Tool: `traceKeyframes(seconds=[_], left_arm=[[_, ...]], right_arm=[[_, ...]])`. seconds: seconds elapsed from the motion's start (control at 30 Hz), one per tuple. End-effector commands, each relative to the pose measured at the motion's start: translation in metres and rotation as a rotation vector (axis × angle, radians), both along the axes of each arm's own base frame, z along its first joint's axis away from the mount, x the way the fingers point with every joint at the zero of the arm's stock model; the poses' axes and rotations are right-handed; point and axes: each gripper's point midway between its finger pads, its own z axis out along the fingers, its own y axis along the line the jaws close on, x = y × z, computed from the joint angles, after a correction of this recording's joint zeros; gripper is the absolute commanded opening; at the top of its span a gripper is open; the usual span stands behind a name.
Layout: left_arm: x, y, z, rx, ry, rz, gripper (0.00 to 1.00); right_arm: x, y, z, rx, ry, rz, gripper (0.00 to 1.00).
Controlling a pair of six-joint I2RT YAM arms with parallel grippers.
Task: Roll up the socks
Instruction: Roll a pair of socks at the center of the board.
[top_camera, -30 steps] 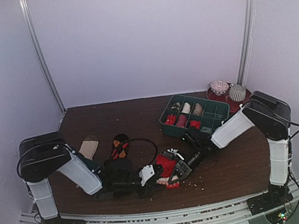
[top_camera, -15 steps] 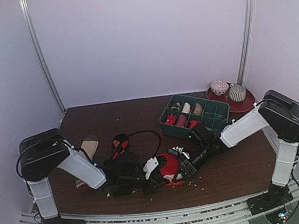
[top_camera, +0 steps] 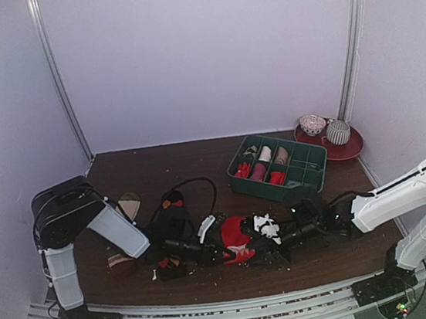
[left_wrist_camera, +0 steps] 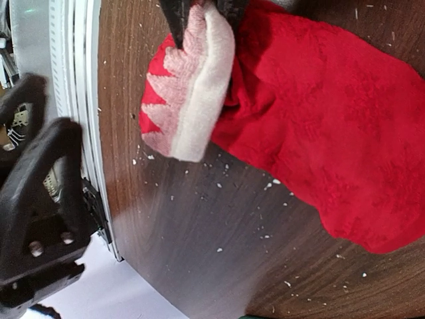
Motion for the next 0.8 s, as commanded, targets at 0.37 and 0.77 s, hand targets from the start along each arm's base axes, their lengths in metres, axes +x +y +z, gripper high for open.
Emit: traceKeyframes(seconds=[0.37,0.77], left_arm=[[-0.060,0.077,-0.098,0.411,0.334,0.008,0.00],[-0.043,0.062,-0.062,0.283,0.194,-0.049,0.17]], right_arm=[[0.031,0.006,-0.051,-0.180,-0.202,-0.003,0.45],[0.015,-0.021,-0.115,-0.384,0.055,-0.095,0.13]])
